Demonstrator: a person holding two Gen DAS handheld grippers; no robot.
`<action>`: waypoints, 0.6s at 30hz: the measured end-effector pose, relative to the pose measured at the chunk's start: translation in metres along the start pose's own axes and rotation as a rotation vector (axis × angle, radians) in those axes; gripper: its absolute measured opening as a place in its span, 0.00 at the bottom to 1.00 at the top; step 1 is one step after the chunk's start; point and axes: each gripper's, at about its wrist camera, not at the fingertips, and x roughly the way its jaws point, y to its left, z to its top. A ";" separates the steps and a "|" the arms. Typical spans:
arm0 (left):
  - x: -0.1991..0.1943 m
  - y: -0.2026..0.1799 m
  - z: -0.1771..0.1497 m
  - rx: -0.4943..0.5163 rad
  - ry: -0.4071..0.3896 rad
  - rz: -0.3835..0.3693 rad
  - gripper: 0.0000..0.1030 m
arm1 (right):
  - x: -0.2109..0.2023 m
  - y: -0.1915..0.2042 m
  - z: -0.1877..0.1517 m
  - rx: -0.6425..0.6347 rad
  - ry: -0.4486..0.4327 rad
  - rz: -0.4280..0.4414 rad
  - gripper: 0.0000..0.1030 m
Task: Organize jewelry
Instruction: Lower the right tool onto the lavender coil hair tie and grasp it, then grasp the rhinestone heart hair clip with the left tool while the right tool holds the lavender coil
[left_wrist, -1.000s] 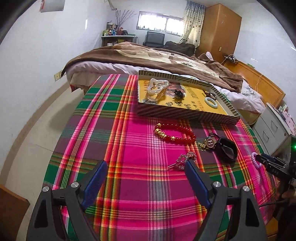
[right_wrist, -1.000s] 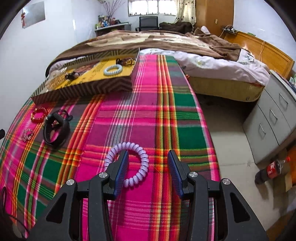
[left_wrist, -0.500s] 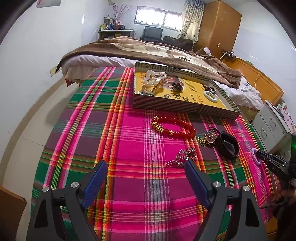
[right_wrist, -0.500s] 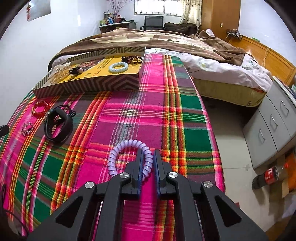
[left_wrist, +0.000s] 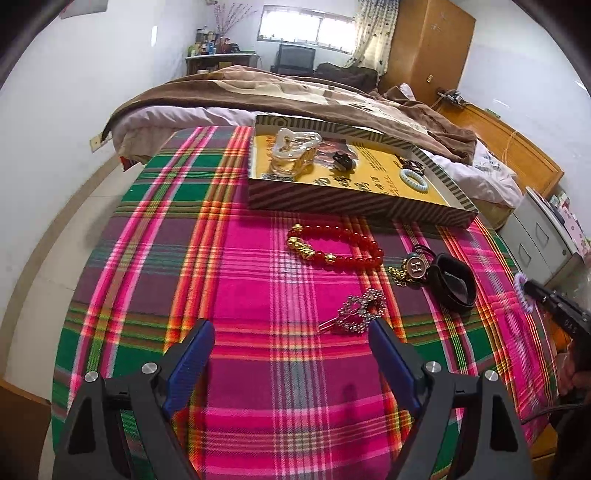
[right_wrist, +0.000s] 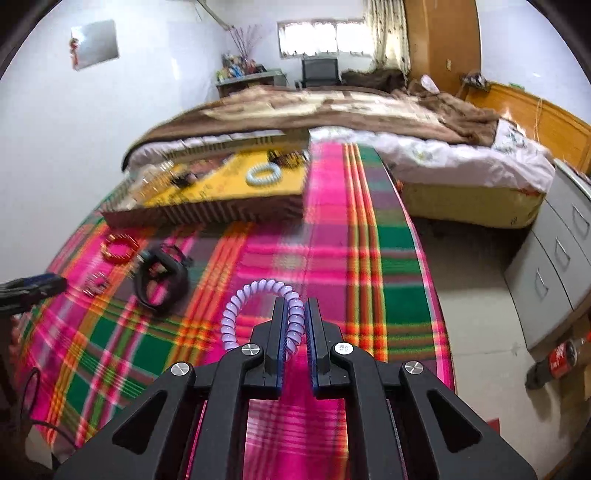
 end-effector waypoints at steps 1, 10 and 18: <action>0.003 -0.002 0.001 0.008 0.006 -0.002 0.82 | -0.003 0.002 0.002 -0.002 -0.012 0.009 0.09; 0.032 -0.024 0.007 0.116 0.061 -0.014 0.84 | -0.004 0.012 0.009 -0.010 -0.036 0.046 0.09; 0.041 -0.038 0.013 0.189 0.068 -0.007 0.84 | 0.002 0.016 0.011 -0.013 -0.032 0.065 0.09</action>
